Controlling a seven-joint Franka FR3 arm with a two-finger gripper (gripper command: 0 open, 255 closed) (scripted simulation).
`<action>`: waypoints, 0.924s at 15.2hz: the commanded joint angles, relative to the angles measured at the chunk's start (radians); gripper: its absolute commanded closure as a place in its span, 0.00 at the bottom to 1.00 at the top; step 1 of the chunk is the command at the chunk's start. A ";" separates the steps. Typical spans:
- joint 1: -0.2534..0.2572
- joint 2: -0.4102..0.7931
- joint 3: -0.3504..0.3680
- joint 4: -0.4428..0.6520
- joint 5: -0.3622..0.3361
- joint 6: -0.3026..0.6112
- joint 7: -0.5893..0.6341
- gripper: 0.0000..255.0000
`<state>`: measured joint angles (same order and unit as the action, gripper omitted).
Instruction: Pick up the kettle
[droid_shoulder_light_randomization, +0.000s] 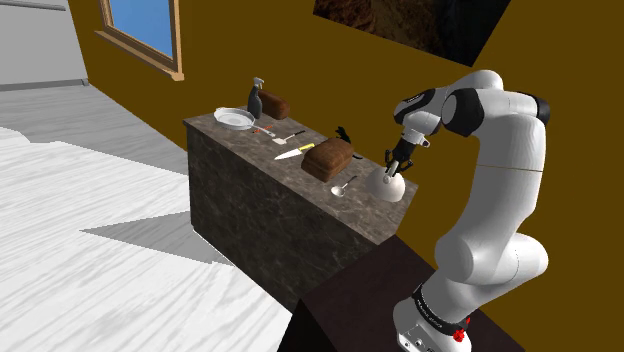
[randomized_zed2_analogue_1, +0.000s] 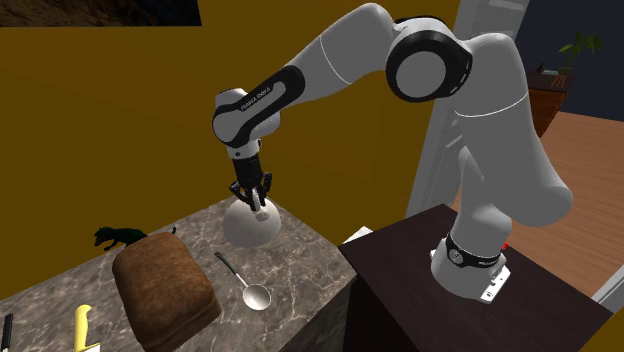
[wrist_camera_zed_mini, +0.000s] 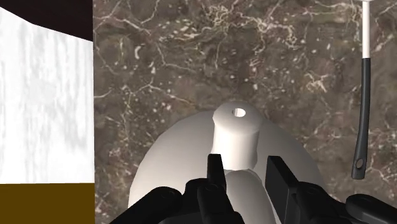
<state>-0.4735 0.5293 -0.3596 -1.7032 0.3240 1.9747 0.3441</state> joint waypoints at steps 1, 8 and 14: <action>0.000 0.000 0.000 -0.001 0.000 0.002 0.000 1.00; 0.005 -0.047 -0.011 0.026 -0.022 -0.068 0.019 1.00; 0.008 -0.081 -0.019 0.058 -0.038 -0.131 0.034 1.00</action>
<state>-0.4656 0.4565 -0.3766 -1.6485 0.2891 1.8534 0.3769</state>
